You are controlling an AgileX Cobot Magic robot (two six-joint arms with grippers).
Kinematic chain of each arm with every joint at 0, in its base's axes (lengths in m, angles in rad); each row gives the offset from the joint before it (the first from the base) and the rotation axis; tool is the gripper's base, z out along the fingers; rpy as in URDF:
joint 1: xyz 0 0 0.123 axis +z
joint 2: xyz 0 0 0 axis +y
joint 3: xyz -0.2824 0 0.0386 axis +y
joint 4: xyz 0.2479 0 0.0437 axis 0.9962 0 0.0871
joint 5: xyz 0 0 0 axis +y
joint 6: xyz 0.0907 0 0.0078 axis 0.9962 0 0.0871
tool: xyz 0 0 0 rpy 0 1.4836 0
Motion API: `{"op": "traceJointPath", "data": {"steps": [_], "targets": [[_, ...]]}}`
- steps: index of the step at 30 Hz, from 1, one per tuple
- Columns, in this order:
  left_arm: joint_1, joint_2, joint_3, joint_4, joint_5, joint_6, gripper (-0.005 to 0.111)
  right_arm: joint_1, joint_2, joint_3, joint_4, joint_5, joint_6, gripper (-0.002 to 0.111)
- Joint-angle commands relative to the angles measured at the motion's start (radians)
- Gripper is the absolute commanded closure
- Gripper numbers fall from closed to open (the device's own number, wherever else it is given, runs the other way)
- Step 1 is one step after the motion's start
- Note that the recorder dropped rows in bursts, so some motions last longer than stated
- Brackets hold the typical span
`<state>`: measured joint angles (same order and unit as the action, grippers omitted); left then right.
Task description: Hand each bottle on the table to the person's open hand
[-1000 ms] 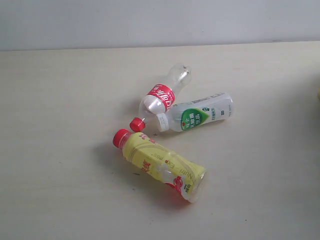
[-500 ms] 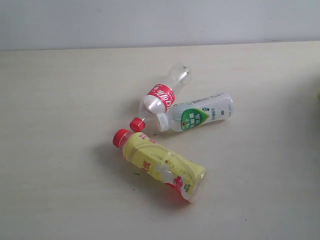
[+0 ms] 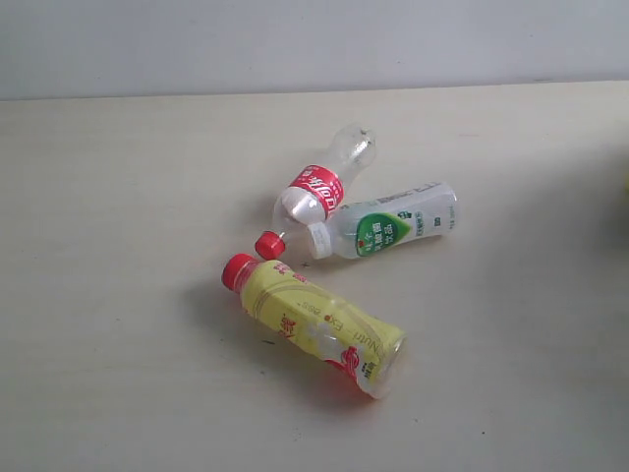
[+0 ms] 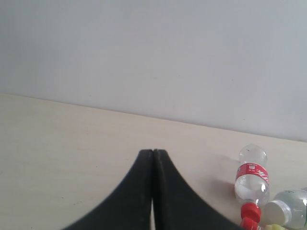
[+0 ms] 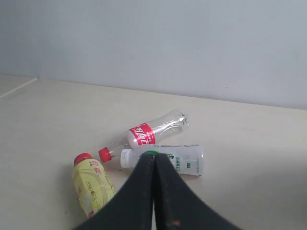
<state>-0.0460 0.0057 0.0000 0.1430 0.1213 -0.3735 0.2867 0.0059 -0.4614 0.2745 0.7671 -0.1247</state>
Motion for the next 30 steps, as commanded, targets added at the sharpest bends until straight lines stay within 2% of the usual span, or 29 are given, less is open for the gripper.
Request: {"op": "traceJointPath", "data": {"steps": [1, 22, 30], "targets": [[-0.004, -0.006, 0.000, 0.003, -0.011, 0.001, 0.107, -0.001, -0.006, 0.005, -0.001, -0.013, -0.004, 0.108], [-0.004, -0.006, 0.000, 0.003, -0.011, 0.001, 0.107, -0.001, -0.006, 0.005, -0.001, -0.015, -0.004, 0.108], [-0.004, -0.006, 0.000, 0.003, -0.011, 0.001, 0.107, -0.001, 0.056, 0.005, 0.088, -0.172, 0.015, 0.108]]}}
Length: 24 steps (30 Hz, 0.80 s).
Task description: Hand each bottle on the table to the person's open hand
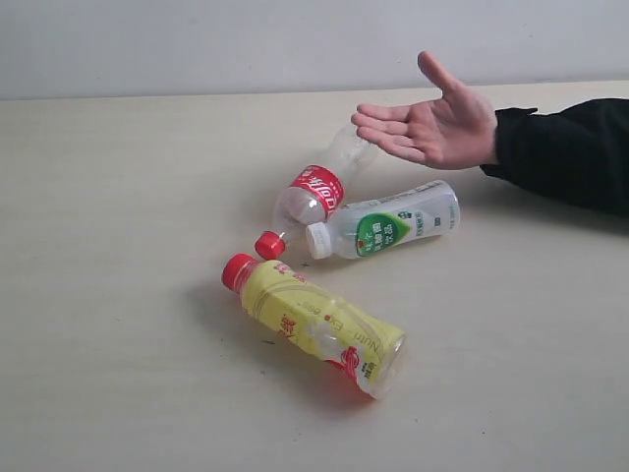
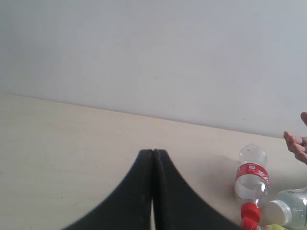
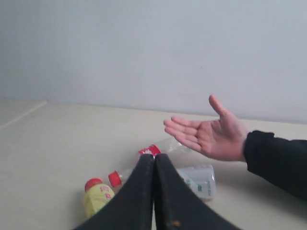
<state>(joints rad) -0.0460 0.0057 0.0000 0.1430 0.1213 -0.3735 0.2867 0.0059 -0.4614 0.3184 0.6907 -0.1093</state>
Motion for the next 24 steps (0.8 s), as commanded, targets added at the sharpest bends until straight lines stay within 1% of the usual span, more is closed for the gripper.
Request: {"op": "traceJointPath", "data": {"steps": [1, 4, 6, 12, 14, 17, 19, 24], "targets": [[-0.004, -0.006, 0.000, 0.003, -0.011, 0.001, 0.107, -0.001, 0.095, 0.005, 0.044, -0.112, -0.005, 0.108], [-0.004, -0.006, 0.000, 0.003, -0.011, 0.001, 0.107, -0.001, 0.242, -0.003, 0.046, -0.150, -0.060, 0.108], [-0.004, -0.006, 0.000, 0.003, -0.011, 0.001, 0.107, -0.001, 0.346, -0.031, 0.046, -0.137, -0.092, 0.108], [-0.004, -0.006, 0.000, 0.003, -0.011, 0.001, 0.107, -0.001, 0.682, -0.238, 0.051, 0.016, -0.215, 0.107], [-0.004, -0.006, 0.000, 0.003, -0.011, 0.001, 0.107, -0.001, 0.810, -0.319, 0.088, 0.104, -0.278, 0.102], [-0.004, -0.006, 0.000, 0.003, -0.011, 0.001, 0.107, -0.001, 1.006, -0.430, 0.191, 0.247, -0.386, 0.091], [-0.004, -0.006, 0.000, 0.003, -0.011, 0.001, 0.107, -0.001, 1.110, -0.480, 0.256, 0.306, -0.443, 0.084], [-0.004, -0.006, 0.000, 0.003, -0.011, 0.001, 0.107, -0.001, 1.305, -0.575, 0.319, 0.387, -0.499, 0.063]]}}
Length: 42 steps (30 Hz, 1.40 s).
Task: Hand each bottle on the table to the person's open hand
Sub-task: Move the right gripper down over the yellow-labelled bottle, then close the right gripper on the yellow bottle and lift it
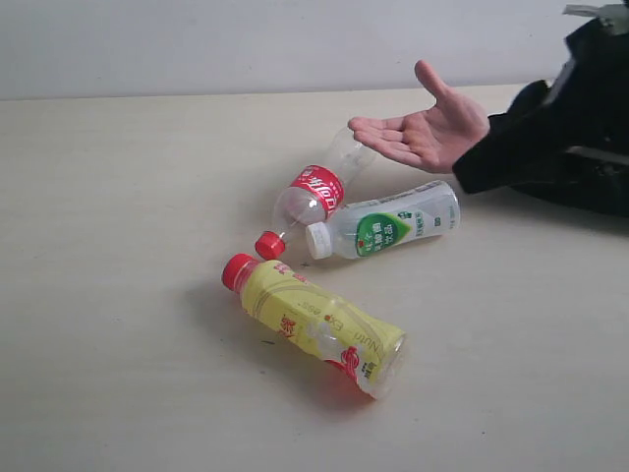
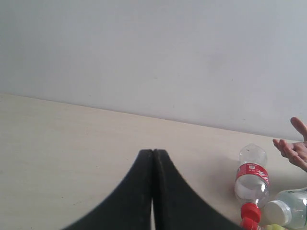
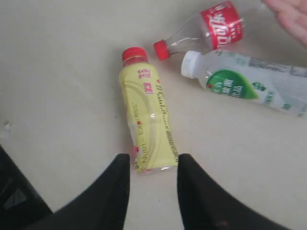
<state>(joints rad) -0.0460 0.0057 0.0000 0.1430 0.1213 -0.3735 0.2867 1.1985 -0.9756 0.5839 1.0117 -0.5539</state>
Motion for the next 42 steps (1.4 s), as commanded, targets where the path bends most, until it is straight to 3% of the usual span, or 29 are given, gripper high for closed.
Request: {"op": "traceJointPath", "data": {"steps": [1, 8, 9, 13, 16, 19, 24, 30, 42], "targets": [[-0.004, -0.006, 0.000, 0.003, -0.011, 0.001, 0.107, -0.001, 0.140, -0.074, 0.063, 0.079, -0.064, 0.060], [-0.004, -0.006, 0.000, 0.003, -0.008, 0.001, 0.107, -0.001, 0.275, -0.087, 0.354, 0.096, -0.106, 0.057], [-0.004, -0.006, 0.000, 0.003, -0.008, 0.001, 0.107, 0.002, 0.307, -0.091, 0.461, 0.130, -0.174, 0.055], [-0.004, -0.006, 0.000, 0.003, -0.008, 0.001, 0.107, 0.050, 0.324, -0.091, 0.548, 0.145, -0.370, 0.051], [-0.004, -0.006, 0.000, 0.003, -0.003, 0.001, 0.107, 0.169, 0.324, -0.091, 0.368, 0.013, -0.364, 0.042], [-0.004, -0.006, 0.000, 0.003, -0.001, 0.001, 0.107, 0.272, 0.326, -0.091, 0.014, -0.174, -0.135, 0.040], [-0.004, -0.006, 0.000, 0.003, 0.001, 0.001, 0.107, 0.362, 0.404, -0.143, -0.298, -0.138, 0.136, 0.037], [-0.004, -0.006, 0.000, 0.003, 0.003, 0.001, 0.107, 0.447, 0.549, -0.251, -0.376, -0.139, 0.223, 0.036], [-0.004, -0.006, 0.000, 0.003, 0.003, 0.001, 0.107, 0.457, 0.675, -0.268, -0.474, -0.116, 0.271, 0.036]]}}
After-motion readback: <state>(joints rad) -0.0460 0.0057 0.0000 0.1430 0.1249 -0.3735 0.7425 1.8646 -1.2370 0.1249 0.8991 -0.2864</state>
